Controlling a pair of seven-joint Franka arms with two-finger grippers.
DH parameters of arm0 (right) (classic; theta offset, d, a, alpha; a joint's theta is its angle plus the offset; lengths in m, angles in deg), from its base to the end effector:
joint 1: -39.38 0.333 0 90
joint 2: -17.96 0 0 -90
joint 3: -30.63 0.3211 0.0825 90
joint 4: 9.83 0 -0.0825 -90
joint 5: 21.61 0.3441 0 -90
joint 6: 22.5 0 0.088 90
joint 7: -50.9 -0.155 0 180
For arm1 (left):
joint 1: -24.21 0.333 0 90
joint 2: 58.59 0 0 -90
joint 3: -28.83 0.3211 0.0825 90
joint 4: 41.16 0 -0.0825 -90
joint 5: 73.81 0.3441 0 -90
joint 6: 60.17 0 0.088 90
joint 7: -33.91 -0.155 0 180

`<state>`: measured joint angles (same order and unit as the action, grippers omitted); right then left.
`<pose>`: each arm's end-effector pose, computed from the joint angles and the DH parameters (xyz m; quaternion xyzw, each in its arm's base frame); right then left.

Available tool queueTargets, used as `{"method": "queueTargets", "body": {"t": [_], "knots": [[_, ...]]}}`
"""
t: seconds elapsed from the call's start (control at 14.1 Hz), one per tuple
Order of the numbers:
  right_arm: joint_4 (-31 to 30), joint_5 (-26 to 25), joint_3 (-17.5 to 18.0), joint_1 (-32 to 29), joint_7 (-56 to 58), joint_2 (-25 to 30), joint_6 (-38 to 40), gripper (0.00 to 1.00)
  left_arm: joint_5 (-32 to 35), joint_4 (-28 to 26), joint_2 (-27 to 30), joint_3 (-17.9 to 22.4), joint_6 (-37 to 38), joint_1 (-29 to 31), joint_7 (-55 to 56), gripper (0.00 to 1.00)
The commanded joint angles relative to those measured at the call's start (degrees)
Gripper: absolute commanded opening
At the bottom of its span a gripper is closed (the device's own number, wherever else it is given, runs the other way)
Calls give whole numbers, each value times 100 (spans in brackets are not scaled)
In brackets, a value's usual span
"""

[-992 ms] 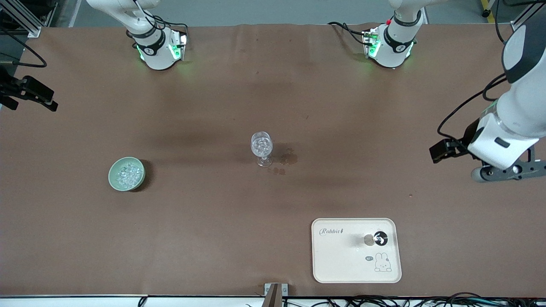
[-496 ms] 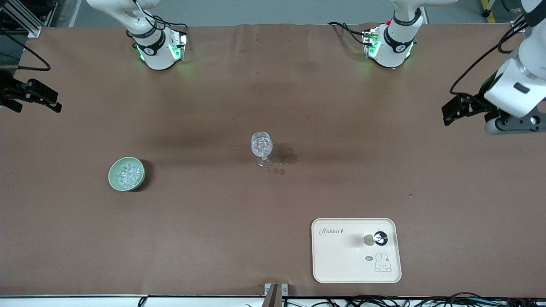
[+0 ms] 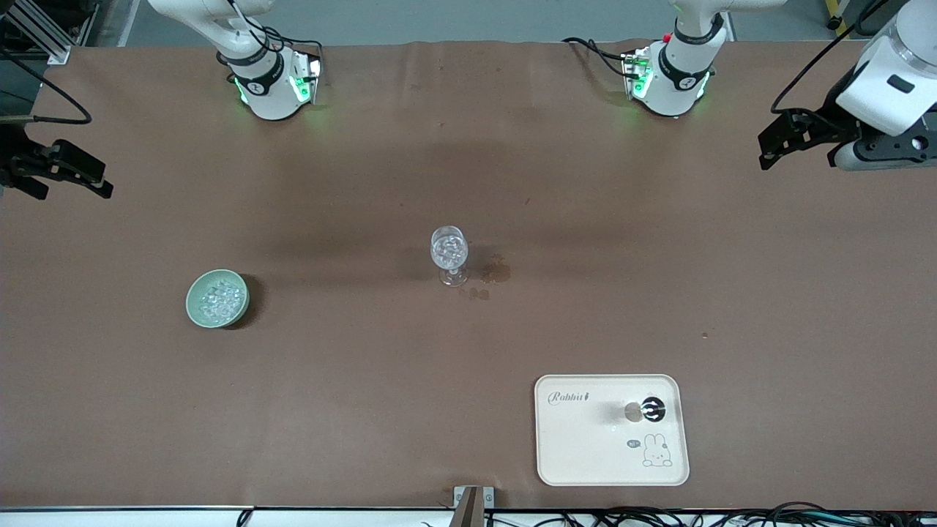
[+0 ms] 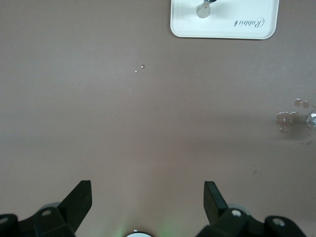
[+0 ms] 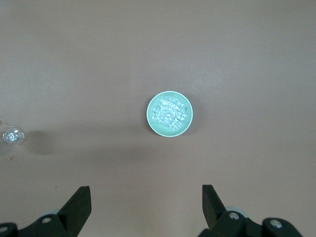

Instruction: Pour wine and add ice with both arms

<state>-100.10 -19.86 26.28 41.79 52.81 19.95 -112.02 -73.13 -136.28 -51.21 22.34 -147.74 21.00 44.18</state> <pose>0.5040 -0.0130 0.5965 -0.9998 0.0000 -0.0113 0.0162 0.4619 -0.0806 0.6024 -0.9999 -0.0057 -0.0004 0.0133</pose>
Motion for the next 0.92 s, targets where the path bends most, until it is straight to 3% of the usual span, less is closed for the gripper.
{"method": "queueTargets", "body": {"t": [0.0,0.21,0.85], "knots": [[-18,28,23,-21,151,20,-22,99,-69,-209,254,60,-102,-30,-313,100],[-26,-236,23,-21,143,3,-30,99,-77,-200,325,78,-85,-4,-482,100],[-9,-236,23,-39,64,3,-4,100,-86,-173,299,69,-85,-4,28,100]]}}
